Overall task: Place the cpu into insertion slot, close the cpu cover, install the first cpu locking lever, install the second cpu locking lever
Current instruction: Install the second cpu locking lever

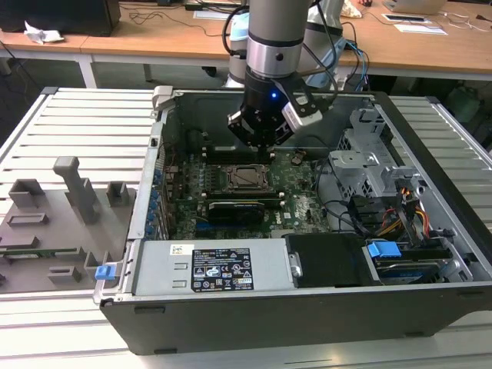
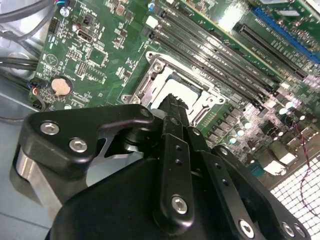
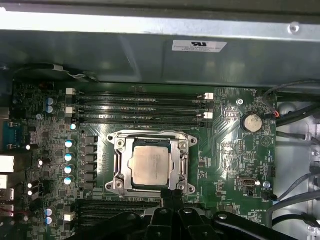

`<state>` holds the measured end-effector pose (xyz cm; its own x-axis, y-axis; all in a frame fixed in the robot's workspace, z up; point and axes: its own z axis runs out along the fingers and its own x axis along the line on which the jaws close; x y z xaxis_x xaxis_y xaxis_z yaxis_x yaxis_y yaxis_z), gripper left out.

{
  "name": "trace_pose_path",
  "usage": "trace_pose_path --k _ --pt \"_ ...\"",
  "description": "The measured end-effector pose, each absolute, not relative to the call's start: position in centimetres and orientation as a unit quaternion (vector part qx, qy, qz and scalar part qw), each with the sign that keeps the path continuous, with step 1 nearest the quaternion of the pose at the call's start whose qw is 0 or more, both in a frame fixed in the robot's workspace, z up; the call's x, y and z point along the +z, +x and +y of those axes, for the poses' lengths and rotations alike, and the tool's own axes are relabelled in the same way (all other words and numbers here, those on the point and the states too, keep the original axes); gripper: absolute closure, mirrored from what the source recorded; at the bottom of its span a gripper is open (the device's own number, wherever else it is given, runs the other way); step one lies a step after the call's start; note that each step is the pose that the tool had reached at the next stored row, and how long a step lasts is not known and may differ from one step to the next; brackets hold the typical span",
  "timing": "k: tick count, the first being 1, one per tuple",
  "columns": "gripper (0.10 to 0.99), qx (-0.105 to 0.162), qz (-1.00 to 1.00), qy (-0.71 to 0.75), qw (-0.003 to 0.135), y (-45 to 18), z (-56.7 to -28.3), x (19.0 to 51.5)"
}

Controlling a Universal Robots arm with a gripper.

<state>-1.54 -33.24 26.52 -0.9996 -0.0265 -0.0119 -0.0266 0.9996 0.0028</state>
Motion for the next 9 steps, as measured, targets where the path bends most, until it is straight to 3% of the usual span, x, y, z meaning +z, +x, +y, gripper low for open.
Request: trace_pose_path --k 9 --pt "0.980 0.001 1.000 -0.013 0.006 -1.55 -34.31 26.52"
